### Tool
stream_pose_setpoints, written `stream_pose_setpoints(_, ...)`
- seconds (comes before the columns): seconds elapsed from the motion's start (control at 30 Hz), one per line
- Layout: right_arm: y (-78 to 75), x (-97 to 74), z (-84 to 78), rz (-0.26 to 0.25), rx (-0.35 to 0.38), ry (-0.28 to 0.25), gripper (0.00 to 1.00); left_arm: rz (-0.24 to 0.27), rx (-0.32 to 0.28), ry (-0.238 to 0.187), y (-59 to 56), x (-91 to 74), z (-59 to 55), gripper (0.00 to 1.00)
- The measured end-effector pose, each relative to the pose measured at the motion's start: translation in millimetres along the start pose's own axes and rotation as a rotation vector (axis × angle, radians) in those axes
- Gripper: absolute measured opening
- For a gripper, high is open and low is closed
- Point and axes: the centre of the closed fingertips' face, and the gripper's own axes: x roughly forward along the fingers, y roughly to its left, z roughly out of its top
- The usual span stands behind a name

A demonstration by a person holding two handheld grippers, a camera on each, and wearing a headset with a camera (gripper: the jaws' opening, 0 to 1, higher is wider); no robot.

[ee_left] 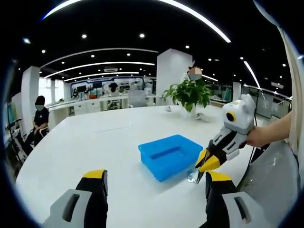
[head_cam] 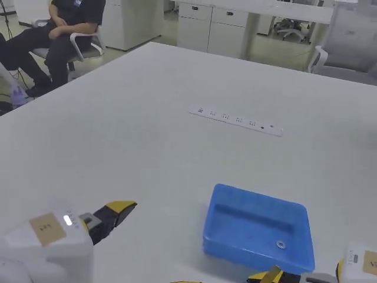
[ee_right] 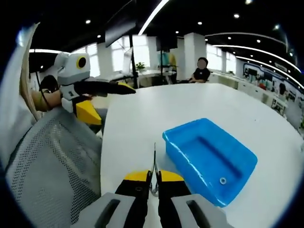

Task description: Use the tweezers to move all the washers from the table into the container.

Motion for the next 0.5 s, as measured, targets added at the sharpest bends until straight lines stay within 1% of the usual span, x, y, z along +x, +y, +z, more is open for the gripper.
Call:
stream_pose_setpoints(0.03,-1.0,-2.9,5.4,0.002,0.043,-0.031,0.02,0.001,0.002,0.002,0.2,0.0,-0.2,0.86)
stream_pose_setpoints(0.13,-5.2,-9.6,14.3,-0.003,0.103,-0.077,0.03,-0.002,0.001,0.004,-0.5,0.2,-0.6,0.86)
stream_pose_setpoints(0.27,-12.9,-18.6,19.8,-0.018,0.122,-0.093,0.03,-0.005,0.001,0.006,-0.9,0.4,-1.0,0.86)
stream_pose_setpoints(0.4,-14.3,-25.9,31.9,-0.003,0.162,-0.143,0.03,-0.007,0.003,0.008,-1.4,0.6,-1.6,0.86)
stream_pose_setpoints(0.43,-13.7,-27.8,36.4,0.008,0.176,-0.161,0.03,-0.007,0.004,0.008,-1.4,0.6,-1.5,0.86)
stream_pose_setpoints(0.5,-14.7,-30.6,41.8,0.011,0.186,-0.178,0.03,-0.005,0.003,0.008,-1.1,0.5,-1.7,0.86)
